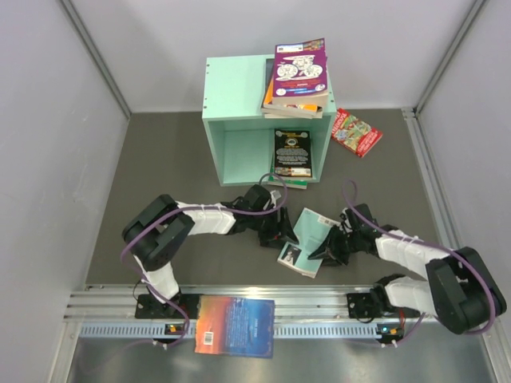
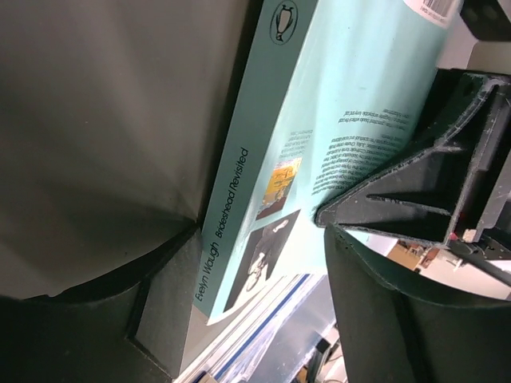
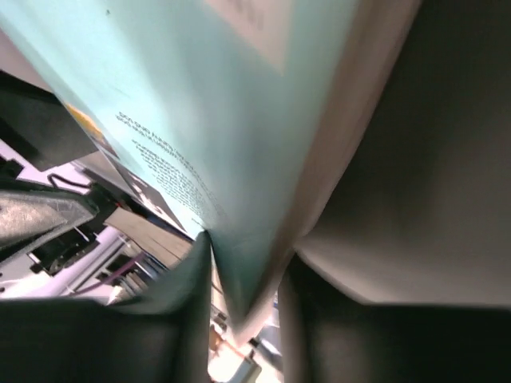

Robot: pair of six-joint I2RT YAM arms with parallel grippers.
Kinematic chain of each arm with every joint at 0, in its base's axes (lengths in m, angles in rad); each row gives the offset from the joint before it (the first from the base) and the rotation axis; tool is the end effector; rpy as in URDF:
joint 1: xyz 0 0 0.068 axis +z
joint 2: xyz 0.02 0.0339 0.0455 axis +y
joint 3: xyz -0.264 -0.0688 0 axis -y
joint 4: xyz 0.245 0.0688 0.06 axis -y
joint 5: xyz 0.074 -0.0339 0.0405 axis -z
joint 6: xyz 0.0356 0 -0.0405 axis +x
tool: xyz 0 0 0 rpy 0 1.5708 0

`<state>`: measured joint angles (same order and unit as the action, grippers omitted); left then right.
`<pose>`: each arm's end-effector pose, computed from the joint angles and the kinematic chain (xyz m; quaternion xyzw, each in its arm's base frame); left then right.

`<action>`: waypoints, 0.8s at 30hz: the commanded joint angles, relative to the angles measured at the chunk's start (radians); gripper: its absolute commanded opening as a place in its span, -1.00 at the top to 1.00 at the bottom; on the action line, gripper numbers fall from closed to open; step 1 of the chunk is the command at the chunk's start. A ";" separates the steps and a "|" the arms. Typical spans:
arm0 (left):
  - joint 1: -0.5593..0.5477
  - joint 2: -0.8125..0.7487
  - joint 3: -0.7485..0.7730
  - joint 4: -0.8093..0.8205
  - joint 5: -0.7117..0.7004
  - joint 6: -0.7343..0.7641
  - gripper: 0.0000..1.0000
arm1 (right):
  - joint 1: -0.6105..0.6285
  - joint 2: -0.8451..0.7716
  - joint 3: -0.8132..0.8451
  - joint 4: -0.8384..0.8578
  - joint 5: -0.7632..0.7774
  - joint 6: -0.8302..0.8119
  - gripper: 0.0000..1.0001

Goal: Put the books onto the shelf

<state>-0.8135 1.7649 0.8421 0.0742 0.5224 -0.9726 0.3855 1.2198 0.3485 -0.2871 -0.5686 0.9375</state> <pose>0.2179 -0.2563 0.1347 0.0191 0.9082 -0.4174 0.0258 0.1545 0.0834 0.1173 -0.2008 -0.9196 -0.3374 0.0136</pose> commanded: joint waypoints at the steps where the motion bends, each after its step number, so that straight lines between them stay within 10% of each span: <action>1: -0.042 0.016 -0.028 0.182 0.041 -0.061 -0.34 | 0.032 -0.034 -0.075 0.273 0.205 0.035 0.76; 3: -0.042 -0.005 -0.035 0.180 0.028 -0.066 -0.31 | 0.032 -0.109 -0.057 0.246 0.228 0.040 1.00; 24: -0.036 -0.337 -0.084 -0.007 -0.127 -0.023 -0.39 | 0.027 -0.664 0.061 0.144 0.219 0.289 1.00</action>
<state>-0.8509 1.4788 0.7856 0.0467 0.4252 -0.9783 0.4149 0.6209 0.3691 -0.2787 -0.3309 1.1408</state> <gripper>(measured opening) 0.689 0.220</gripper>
